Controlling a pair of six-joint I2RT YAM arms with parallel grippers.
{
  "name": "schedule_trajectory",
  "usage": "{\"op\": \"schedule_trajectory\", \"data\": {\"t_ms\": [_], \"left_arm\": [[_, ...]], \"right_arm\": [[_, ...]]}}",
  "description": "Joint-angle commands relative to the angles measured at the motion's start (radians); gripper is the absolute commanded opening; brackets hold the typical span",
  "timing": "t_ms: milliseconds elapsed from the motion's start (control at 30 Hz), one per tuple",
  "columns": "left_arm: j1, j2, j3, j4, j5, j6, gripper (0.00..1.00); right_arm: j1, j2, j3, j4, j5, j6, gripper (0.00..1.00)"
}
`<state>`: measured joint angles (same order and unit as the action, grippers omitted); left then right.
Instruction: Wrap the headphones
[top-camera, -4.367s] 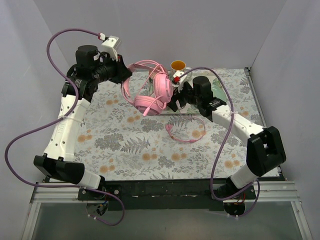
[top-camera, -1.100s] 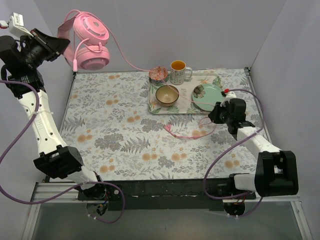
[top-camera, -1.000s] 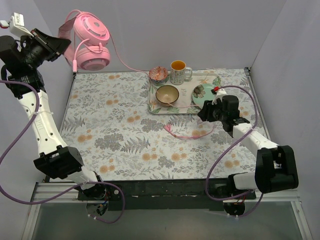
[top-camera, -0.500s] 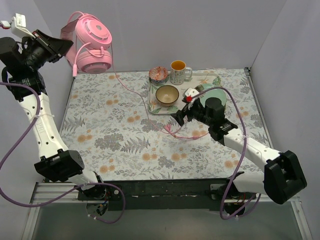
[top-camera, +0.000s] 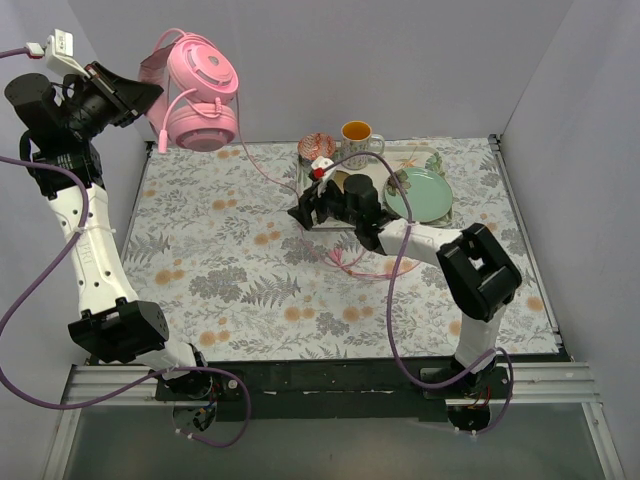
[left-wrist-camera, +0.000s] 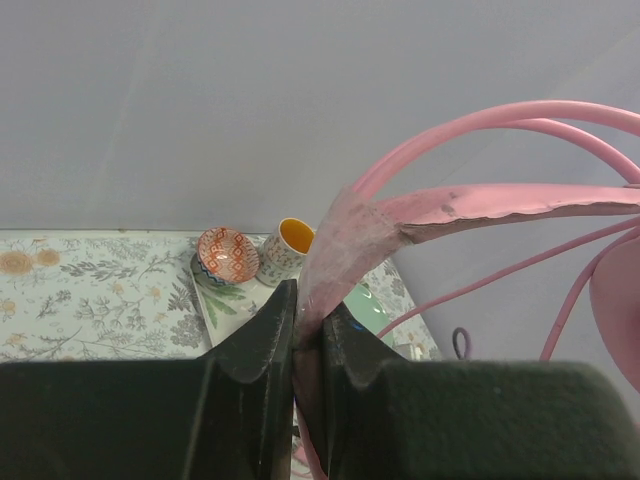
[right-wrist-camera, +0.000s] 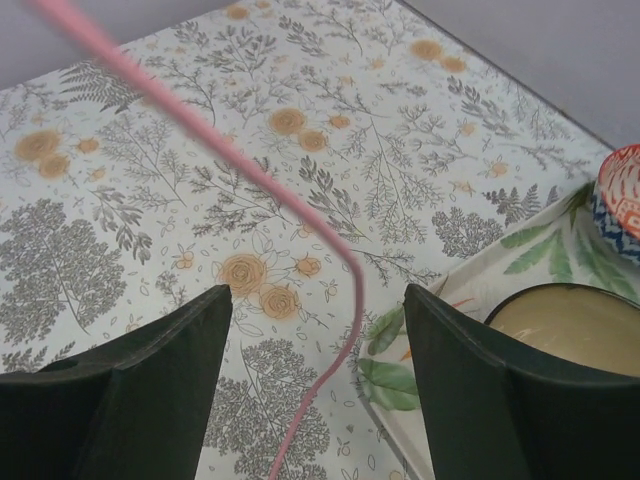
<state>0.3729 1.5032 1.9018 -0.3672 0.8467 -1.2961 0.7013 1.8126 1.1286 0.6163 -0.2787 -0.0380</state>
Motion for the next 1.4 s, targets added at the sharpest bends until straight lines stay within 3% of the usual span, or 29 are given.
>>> {"op": "schedule_trajectory", "data": {"t_ms": [0, 67, 167, 200, 300, 433, 733, 900, 1033, 1200, 1367], "left_arm": [[0.000, -0.055, 0.025, 0.007, 0.031, -0.060, 0.00], [0.001, -0.054, 0.022, 0.011, 0.052, -0.083, 0.00], [0.000, -0.047, 0.028, 0.030, 0.057, -0.107, 0.00], [0.000, -0.043, 0.035, 0.034, 0.051, -0.120, 0.00], [0.000, -0.031, 0.059, 0.059, 0.052, -0.164, 0.00], [0.001, 0.000, 0.048, 0.103, 0.051, -0.262, 0.00], [0.001, 0.002, -0.027, 0.125, -0.081, -0.249, 0.00], [0.003, 0.008, -0.047, 0.132, -0.399, -0.077, 0.00], [0.001, 0.018, -0.115, 0.194, -0.549, -0.011, 0.00], [-0.044, 0.017, -0.250, 0.257, -0.646, 0.070, 0.00], [-0.187, -0.026, -0.423, 0.390, -0.868, 0.301, 0.00]], "right_arm": [[-0.005, 0.091, 0.121, 0.086, 0.062, 0.127, 0.73], [-0.005, 0.125, 0.166, 0.085, 0.055, 0.168, 0.69], [0.001, 0.185, 0.216, 0.027, 0.050, 0.211, 0.50], [0.003, 0.203, 0.221, 0.022, 0.049, 0.222, 0.34], [0.016, 0.229, 0.232, 0.001, 0.044, 0.265, 0.02], [0.069, 0.284, 0.330, -0.139, 0.062, 0.233, 0.01], [0.161, 0.430, 0.592, -0.471, 0.032, 0.233, 0.01], [0.257, 0.394, 0.600, -0.650, 0.055, 0.149, 0.01], [0.348, 0.364, 0.643, -0.798, 0.088, 0.090, 0.01], [0.426, 0.409, 0.886, -1.053, 0.075, 0.046, 0.01], [0.445, 0.403, 1.037, -1.213, 0.046, 0.041, 0.01]]}}
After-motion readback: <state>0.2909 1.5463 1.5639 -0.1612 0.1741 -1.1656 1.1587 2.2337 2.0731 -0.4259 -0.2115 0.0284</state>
